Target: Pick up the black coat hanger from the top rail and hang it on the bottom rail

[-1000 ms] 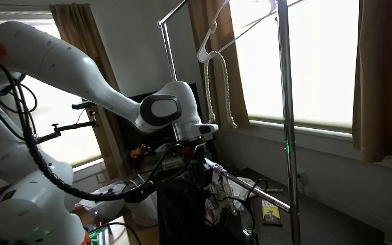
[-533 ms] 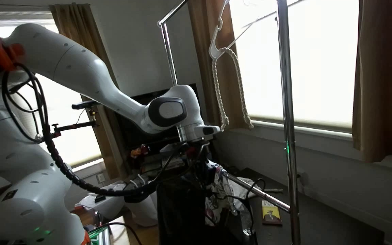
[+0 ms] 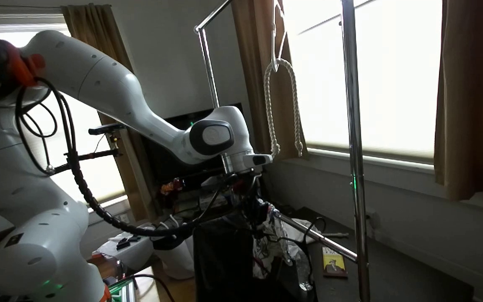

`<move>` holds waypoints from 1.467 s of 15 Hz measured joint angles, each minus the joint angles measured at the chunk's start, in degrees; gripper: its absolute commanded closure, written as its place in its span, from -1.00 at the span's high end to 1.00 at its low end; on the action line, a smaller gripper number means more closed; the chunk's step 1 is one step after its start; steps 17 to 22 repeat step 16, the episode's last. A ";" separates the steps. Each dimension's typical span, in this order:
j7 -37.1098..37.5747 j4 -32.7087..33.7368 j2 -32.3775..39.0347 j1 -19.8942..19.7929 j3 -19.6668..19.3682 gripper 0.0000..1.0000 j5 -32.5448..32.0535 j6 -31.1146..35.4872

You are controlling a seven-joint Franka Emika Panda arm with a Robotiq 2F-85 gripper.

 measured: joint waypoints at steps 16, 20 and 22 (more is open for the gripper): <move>-14.68 -3.31 -11.63 0.46 -3.71 1.00 3.12 -0.31; -14.68 -3.31 -11.63 0.46 -3.71 1.00 3.12 -0.31; -14.68 -3.31 -11.63 0.46 -3.71 1.00 3.12 -0.31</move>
